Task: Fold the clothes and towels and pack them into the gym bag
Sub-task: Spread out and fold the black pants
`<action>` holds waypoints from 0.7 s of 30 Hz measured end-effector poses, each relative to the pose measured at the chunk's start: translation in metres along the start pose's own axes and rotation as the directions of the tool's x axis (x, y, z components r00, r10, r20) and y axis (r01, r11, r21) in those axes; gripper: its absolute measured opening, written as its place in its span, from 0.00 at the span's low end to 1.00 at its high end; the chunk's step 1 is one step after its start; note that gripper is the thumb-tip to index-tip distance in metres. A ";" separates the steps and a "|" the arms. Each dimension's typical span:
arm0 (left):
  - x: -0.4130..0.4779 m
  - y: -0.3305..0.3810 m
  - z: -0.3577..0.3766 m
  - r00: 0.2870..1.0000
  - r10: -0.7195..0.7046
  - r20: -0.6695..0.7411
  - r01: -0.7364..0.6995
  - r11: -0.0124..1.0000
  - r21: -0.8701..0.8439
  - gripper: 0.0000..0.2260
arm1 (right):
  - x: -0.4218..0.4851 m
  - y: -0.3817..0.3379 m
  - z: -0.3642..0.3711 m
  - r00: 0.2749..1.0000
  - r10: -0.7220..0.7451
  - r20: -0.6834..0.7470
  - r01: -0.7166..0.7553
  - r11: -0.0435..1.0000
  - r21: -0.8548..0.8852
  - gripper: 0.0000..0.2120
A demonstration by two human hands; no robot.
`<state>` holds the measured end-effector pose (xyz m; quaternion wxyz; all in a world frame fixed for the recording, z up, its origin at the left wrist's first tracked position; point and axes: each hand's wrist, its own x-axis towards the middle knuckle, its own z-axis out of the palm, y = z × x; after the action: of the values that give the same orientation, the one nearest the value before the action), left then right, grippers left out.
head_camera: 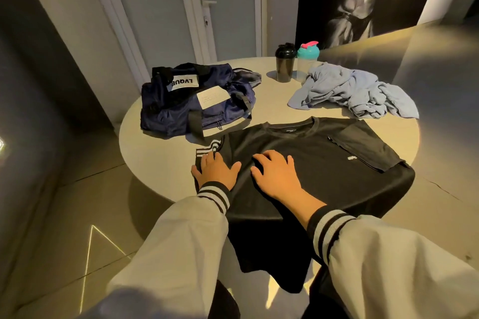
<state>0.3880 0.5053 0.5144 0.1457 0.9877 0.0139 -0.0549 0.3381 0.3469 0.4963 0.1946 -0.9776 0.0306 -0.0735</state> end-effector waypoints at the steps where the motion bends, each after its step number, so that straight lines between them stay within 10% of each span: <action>1: -0.001 0.001 0.000 1.000 0.000 -0.022 -0.001 1.000 -0.018 0.35 | -0.001 0.000 0.000 1.000 0.001 -0.001 -0.001 1.000 -0.002 0.23; 8: -0.011 0.013 -0.009 0.889 0.225 -0.399 -0.306 0.940 -0.151 0.27 | -0.003 -0.002 -0.003 1.000 0.004 -0.013 -0.003 0.999 0.032 0.24; 12: -0.020 0.026 0.001 0.724 0.633 -0.275 -0.688 0.695 -0.212 0.19 | -0.001 0.001 -0.010 0.990 0.105 -0.094 -0.075 0.955 0.286 0.17; 17: -0.008 0.016 0.010 0.935 0.249 -0.253 -0.326 0.885 -0.332 0.11 | -0.002 0.003 -0.013 0.978 0.184 -0.101 -0.131 0.912 0.388 0.17; 21: -0.008 0.015 0.018 0.939 0.308 -0.155 -0.337 0.915 -0.221 0.19 | -0.003 0.002 -0.013 0.974 0.200 -0.106 -0.131 0.880 0.457 0.17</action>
<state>0.3793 0.4860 0.5027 0.2720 0.9524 -0.1341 0.0298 0.3334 0.3403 0.5068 0.4165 -0.8922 0.1111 -0.1349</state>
